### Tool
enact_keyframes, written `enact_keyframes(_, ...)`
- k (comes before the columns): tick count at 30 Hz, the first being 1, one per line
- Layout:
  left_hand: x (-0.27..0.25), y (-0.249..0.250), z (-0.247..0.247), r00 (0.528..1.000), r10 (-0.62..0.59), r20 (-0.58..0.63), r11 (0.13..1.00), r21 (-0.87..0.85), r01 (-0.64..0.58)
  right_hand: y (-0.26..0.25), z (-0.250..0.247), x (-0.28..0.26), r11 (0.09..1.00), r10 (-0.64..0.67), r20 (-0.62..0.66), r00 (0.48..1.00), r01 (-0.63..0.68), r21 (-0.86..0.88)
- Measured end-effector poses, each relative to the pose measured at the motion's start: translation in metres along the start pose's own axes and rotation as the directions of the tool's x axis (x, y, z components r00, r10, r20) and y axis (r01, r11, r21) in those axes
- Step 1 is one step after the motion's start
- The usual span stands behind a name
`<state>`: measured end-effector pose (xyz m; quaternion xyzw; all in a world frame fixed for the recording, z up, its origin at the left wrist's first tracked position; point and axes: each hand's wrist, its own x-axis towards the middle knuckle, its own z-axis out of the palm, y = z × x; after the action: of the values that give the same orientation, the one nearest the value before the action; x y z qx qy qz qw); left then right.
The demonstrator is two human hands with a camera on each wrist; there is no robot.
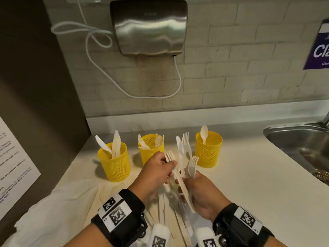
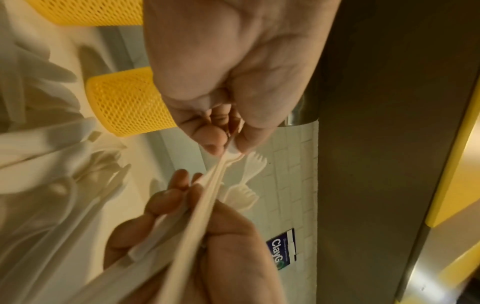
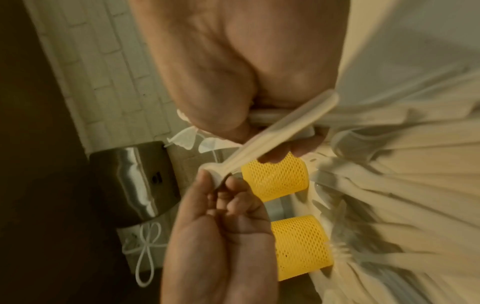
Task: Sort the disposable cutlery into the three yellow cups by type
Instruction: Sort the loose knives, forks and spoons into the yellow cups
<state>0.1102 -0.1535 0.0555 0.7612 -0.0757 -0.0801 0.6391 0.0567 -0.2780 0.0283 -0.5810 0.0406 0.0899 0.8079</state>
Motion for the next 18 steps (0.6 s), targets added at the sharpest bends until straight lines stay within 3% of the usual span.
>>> enact_keyframes(4,-0.008,0.0,0.015,0.997,0.009,0.07,1.0,0.02,-0.01,0.0,0.012,-0.003,0.948,-0.137,0.042,0.99,0.143,-0.286)
enact_keyframes(7,-0.01,-0.005,0.018,0.998,-0.004,0.063,0.999,0.055,0.0,0.003,0.012,-0.002,0.908,-0.21,0.059,0.976,0.217,-0.36)
enact_keyframes(9,-0.012,-0.008,0.016,0.997,-0.017,0.076,0.999,0.046,0.013,0.003,0.01,-0.003,0.859,-0.216,0.065,0.974,0.222,-0.461)
enact_keyframes(14,-0.013,-0.011,0.013,0.991,-0.039,0.126,0.999,0.011,0.038,0.023,-0.004,0.017,0.566,-0.174,0.016,0.985,0.113,-0.816)
enact_keyframes(18,-0.01,-0.009,0.012,0.999,-0.01,0.053,1.0,0.024,0.009,0.013,0.003,0.005,0.551,-0.198,0.019,0.98,0.128,-0.825)
